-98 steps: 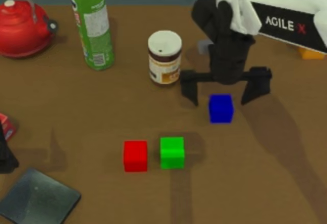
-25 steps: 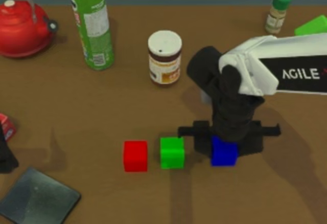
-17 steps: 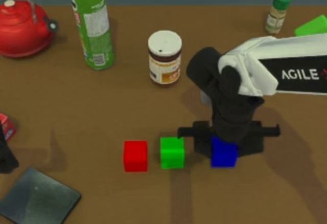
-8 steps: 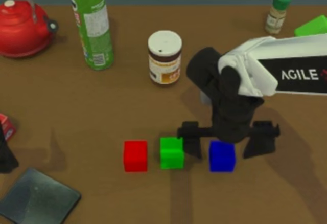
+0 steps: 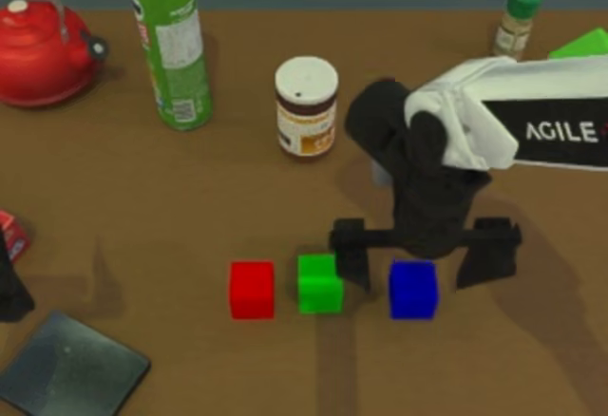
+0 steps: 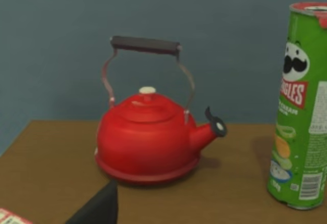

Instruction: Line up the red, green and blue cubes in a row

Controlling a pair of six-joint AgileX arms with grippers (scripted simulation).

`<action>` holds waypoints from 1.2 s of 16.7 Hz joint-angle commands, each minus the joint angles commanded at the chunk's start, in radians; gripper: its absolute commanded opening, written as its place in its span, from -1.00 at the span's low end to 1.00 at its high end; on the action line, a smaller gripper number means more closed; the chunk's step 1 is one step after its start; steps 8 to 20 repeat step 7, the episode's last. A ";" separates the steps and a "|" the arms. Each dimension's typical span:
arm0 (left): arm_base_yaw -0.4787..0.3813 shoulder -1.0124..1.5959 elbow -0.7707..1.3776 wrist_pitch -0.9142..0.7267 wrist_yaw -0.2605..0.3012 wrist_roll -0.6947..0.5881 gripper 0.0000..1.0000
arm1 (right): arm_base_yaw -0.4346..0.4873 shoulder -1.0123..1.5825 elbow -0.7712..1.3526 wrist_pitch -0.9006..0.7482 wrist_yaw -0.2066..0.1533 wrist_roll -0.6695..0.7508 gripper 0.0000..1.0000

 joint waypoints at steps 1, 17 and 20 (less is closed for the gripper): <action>0.000 0.000 0.000 0.000 0.000 0.000 1.00 | 0.001 -0.013 0.020 -0.035 0.000 0.000 1.00; 0.000 0.000 0.000 0.000 0.000 0.000 1.00 | 0.005 -0.087 0.116 -0.207 -0.001 -0.002 1.00; 0.000 0.000 0.000 0.000 0.000 0.000 1.00 | 0.005 -0.087 0.116 -0.207 -0.001 -0.002 1.00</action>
